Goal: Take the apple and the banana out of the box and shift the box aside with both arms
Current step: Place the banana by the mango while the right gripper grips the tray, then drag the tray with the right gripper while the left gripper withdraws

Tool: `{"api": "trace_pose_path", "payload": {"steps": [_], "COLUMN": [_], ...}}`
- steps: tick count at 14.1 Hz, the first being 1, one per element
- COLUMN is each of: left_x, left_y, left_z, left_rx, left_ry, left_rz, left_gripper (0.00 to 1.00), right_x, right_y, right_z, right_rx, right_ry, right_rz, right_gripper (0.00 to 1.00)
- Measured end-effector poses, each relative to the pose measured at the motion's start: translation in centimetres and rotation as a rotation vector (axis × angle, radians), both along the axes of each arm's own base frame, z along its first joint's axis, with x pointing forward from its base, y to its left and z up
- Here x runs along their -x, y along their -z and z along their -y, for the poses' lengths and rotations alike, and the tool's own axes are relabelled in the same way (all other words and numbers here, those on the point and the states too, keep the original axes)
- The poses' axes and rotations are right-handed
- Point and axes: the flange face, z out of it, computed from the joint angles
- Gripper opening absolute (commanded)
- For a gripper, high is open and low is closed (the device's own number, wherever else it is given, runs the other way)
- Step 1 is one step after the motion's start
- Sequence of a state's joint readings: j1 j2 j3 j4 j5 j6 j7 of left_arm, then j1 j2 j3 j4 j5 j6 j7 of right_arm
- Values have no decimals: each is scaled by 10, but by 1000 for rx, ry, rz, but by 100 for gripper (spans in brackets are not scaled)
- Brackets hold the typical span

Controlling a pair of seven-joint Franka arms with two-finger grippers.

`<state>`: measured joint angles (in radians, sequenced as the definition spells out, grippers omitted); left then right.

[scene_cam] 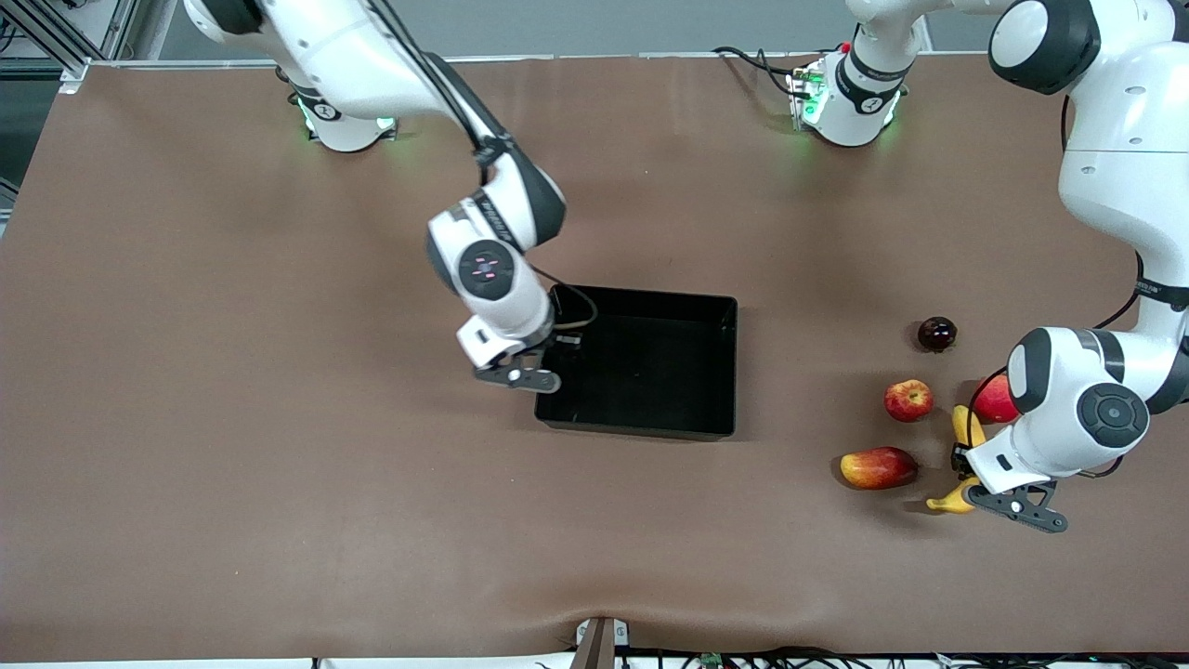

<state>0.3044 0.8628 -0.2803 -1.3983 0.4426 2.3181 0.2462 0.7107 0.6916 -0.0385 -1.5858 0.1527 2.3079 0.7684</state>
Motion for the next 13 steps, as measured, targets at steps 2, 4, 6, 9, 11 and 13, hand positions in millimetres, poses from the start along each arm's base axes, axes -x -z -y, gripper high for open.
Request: {"api": "trace_pose_path", "payload": {"steps": [2,4,6,9,11,13], "left_x": [0,-2,-6,-10,-6,5], "left_y": [0,-4,-19,-72,-126,-187], "left_z": [1,0,-4,-6,8,24], "left_rx": [4,5,2,-13,25,70], "left_ry": [-35,-59,-73,-85,-122,-177], "left_rz": [5,15,40,74,64,62], "left_gripper": [100,100,100,100,100,100], "right_x": [8,0,-10,-14,-18,-28], "right_y": [21,17,13,7,-8,-49], "right_z": [-6,2,11,14,15,27], "right_rx": [36,42,42,40,45,51], "right_ry": [-12,0,16,22,24,38], "right_rz": [5,18,28,35,28,21], "right_gripper": [0,0,0,0,0,0]}}
